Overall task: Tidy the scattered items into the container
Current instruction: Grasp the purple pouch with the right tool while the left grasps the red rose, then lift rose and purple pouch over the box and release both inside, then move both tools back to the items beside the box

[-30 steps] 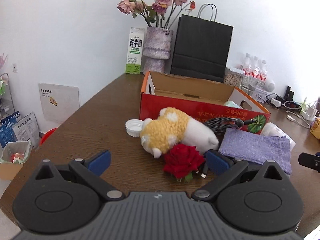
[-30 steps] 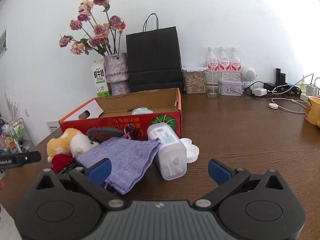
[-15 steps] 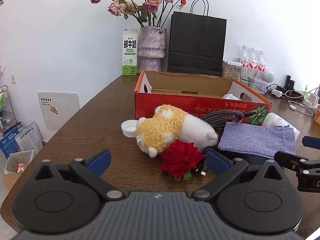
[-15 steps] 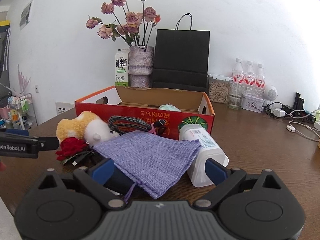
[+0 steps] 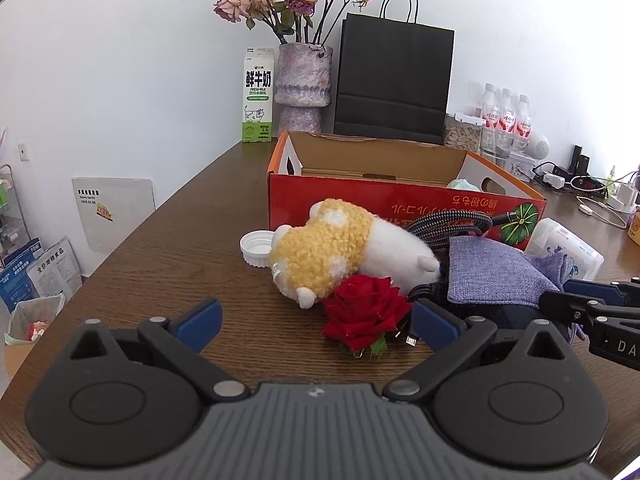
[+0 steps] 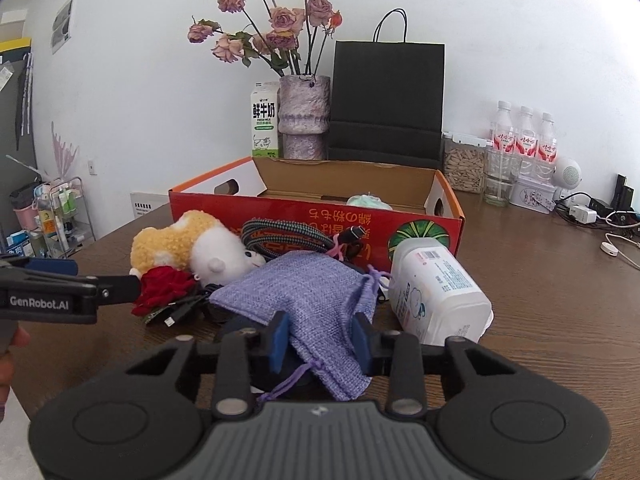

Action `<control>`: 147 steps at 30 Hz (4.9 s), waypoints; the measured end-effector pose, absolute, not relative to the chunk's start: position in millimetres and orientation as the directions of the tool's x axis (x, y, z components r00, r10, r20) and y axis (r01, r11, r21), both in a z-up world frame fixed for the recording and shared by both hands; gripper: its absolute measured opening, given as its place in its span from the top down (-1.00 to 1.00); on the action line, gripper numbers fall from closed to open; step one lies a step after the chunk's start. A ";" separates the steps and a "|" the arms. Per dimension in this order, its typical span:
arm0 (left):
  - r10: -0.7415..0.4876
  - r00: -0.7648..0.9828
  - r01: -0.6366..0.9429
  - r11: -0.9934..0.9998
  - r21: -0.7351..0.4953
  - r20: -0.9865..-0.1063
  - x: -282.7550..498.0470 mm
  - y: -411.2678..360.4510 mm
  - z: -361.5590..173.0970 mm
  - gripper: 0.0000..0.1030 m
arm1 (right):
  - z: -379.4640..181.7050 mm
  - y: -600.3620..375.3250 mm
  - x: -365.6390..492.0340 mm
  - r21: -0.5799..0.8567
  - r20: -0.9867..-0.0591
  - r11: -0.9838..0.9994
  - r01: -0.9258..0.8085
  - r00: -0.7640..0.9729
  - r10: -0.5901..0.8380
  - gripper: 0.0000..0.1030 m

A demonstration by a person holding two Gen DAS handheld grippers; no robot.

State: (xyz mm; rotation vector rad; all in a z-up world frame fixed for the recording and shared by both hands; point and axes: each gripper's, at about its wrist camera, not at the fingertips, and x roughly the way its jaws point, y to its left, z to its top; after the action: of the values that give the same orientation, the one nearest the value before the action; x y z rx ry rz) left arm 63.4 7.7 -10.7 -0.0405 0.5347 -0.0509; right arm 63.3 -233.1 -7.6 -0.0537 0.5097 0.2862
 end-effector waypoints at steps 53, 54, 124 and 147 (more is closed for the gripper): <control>-0.093 0.901 0.054 0.993 -0.103 -0.424 61.1 -3.1 25.7 0.53 | 31.7 -238.1 42.0 0.034 -0.317 0.948 -0.316 0.896 0.310 0.92; -0.094 0.906 0.056 0.993 -0.103 -0.413 60.6 -3.3 29.5 0.53 | 34.5 -237.8 42.0 0.030 -0.309 0.948 -0.316 0.899 0.309 0.92; 0.049 0.957 -0.083 0.990 -0.111 -0.287 235.4 -30.7 41.3 -1.00 | 59.0 -221.3 225.6 0.117 -0.303 0.987 -0.109 0.943 0.140 -1.00; -0.002 0.988 -0.008 0.998 -0.065 -0.155 181.7 -31.1 30.0 -1.00 | 45.7 -219.1 175.5 0.040 -0.251 0.989 -0.142 0.957 0.148 -1.00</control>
State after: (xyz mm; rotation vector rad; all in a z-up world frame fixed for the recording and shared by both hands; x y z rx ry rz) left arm 181.7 -31.1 30.0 -0.0658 0.1555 0.0028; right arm 175.5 -219.1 45.7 0.0215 0.2565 0.1473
